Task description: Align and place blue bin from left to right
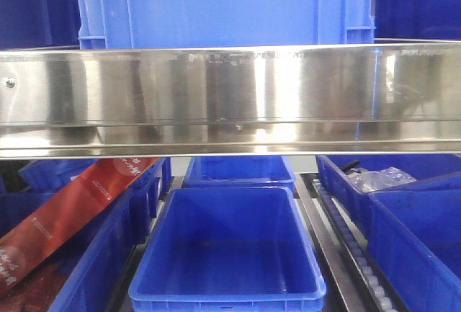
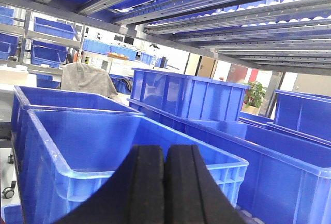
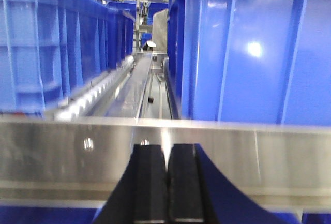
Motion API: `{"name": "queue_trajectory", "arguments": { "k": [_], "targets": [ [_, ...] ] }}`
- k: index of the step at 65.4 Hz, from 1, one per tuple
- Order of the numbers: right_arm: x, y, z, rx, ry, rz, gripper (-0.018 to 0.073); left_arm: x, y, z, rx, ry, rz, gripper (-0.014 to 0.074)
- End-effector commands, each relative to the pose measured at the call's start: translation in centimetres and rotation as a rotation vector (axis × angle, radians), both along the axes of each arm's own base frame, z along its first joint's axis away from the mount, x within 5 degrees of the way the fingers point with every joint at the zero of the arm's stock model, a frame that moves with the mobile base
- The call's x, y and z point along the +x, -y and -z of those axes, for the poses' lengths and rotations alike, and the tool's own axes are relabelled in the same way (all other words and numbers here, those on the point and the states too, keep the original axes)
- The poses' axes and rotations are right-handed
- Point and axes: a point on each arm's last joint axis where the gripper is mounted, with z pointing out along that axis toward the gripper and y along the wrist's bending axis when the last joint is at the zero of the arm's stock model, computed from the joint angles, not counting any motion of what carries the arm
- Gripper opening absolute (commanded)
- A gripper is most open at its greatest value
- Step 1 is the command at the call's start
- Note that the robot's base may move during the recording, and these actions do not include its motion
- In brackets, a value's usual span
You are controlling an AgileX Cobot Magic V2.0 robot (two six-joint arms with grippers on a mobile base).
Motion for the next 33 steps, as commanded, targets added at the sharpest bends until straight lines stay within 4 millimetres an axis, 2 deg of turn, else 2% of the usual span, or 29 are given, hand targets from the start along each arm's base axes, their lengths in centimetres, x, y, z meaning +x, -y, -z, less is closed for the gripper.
{"name": "queue_trajectory", "arguments": {
  "k": [1,7,18,33],
  "targets": [
    [0.2,0.0,1.0,-0.001,0.018,0.003,-0.0078,-0.2,0.0,-0.2,-0.001,0.019,0.01,-0.0111],
    [0.4,-0.1,2.3,-0.004,0.004,0.003,-0.0078,-0.2,0.0,-0.1,0.002,0.013,0.007,-0.0111],
    [0.4,-0.1,1.6,0.018,0.079,0.001,-0.0078,-0.2,0.0,-0.1,0.004,0.008,0.005,-0.0111],
    [0.4,-0.1,1.7,0.017,0.071,0.001,-0.0078,-0.2,0.0,-0.1,0.004,0.008,0.005,-0.0111]
  ]
}}
